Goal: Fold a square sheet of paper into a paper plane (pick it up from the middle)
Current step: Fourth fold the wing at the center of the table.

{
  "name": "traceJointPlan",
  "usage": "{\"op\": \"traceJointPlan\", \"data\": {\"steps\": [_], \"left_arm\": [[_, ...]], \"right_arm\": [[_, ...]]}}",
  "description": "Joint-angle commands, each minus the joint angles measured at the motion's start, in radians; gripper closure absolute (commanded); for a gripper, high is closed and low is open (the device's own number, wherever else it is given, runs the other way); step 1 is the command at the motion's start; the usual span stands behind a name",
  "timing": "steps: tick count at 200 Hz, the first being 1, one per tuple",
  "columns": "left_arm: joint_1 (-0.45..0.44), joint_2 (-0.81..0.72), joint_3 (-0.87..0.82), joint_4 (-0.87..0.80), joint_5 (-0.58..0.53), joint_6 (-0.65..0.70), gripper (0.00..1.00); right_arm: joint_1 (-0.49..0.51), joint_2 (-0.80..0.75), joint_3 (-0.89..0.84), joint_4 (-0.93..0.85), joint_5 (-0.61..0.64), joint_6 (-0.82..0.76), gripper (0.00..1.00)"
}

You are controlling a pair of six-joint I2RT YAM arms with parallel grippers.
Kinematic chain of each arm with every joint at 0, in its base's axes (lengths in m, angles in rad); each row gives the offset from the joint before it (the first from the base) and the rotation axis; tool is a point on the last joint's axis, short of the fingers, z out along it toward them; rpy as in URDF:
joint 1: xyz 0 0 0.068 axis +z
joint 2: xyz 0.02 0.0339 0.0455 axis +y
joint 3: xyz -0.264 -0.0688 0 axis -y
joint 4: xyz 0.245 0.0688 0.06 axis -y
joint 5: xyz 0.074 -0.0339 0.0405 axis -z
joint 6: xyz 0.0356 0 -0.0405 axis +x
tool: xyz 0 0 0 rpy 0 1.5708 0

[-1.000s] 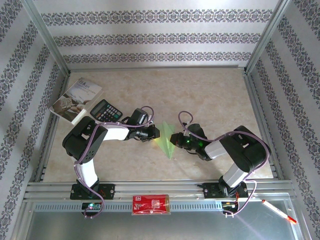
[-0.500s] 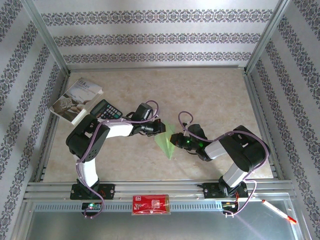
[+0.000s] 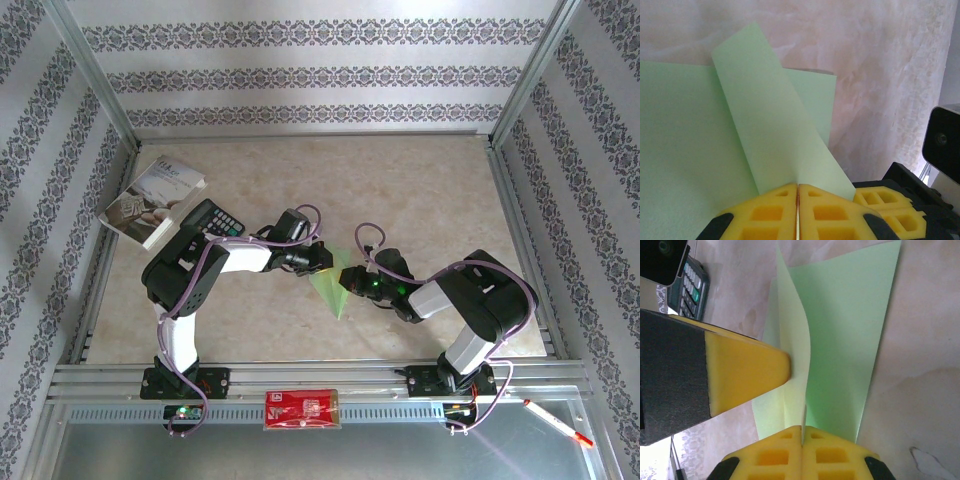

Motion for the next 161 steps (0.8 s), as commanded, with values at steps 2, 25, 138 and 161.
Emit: {"op": "traceJointPlan", "data": {"steps": [2, 25, 138, 161], "left_arm": [[-0.010, 0.032, 0.023, 0.004, 0.002, 0.010, 0.91], [-0.010, 0.041, 0.017, -0.003, -0.004, 0.014, 0.91], [-0.010, 0.038, 0.004, 0.001, -0.012, 0.016, 0.91], [-0.010, 0.036, 0.004, 0.000, -0.014, 0.016, 0.91]], "right_arm": [[0.011, 0.028, -0.012, -0.057, -0.012, -0.016, 0.93], [0.002, 0.014, -0.004, -0.066, -0.032, -0.023, 0.87], [-0.024, -0.217, -0.052, -0.257, -0.045, -0.072, 0.74], [-0.025, -0.301, -0.067, -0.335, -0.030, -0.089, 0.72]]}}
